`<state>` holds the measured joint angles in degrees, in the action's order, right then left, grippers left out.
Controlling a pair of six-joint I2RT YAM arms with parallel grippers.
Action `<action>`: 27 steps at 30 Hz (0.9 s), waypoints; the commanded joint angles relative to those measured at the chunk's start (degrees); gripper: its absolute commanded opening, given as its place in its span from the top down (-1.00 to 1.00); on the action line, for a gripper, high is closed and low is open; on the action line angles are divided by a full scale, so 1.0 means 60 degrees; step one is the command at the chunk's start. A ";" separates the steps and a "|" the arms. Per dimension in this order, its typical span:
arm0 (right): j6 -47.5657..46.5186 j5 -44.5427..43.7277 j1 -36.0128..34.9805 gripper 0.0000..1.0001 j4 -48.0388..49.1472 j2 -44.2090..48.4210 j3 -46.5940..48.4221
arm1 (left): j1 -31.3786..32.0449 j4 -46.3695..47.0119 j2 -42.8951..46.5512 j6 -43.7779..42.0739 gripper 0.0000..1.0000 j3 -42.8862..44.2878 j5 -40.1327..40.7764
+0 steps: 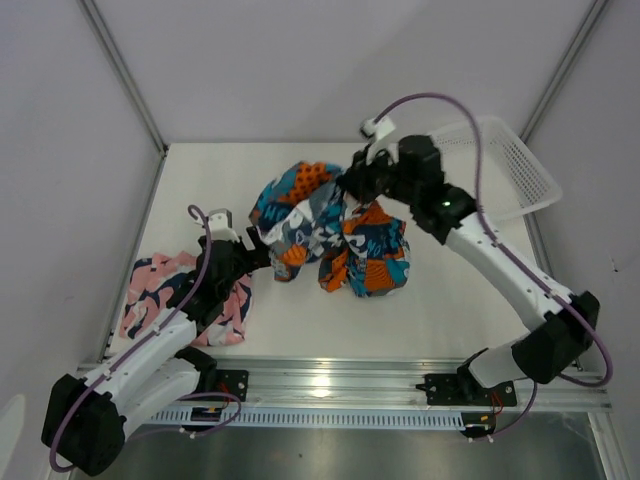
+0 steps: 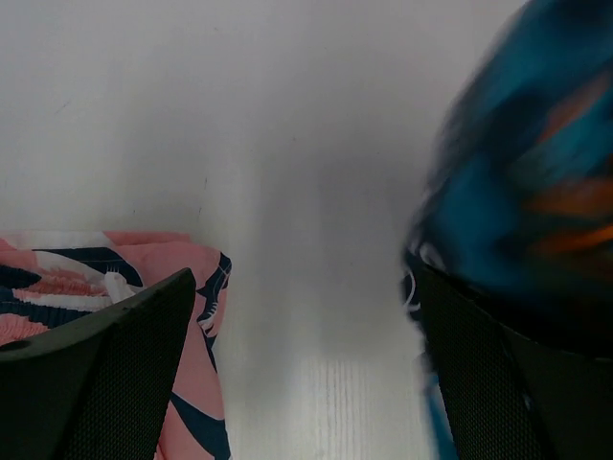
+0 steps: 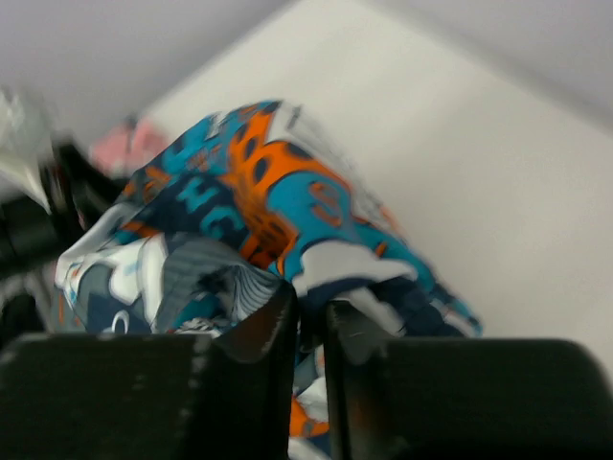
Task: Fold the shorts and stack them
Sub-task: Move the shorts to the center of the board, then flatten the shorts out
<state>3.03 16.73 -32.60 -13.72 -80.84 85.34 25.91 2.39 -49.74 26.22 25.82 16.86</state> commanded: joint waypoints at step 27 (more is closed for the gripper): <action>0.1414 0.0755 0.0292 -0.60 0.0542 -0.3590 -0.0998 | -0.0173 0.0773 -0.1086 -0.0312 -0.98 0.0120 -0.0964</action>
<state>10.96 18.61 -29.45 -12.97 -99.44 73.34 25.10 2.70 -55.88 26.39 25.36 15.53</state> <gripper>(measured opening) 0.797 0.990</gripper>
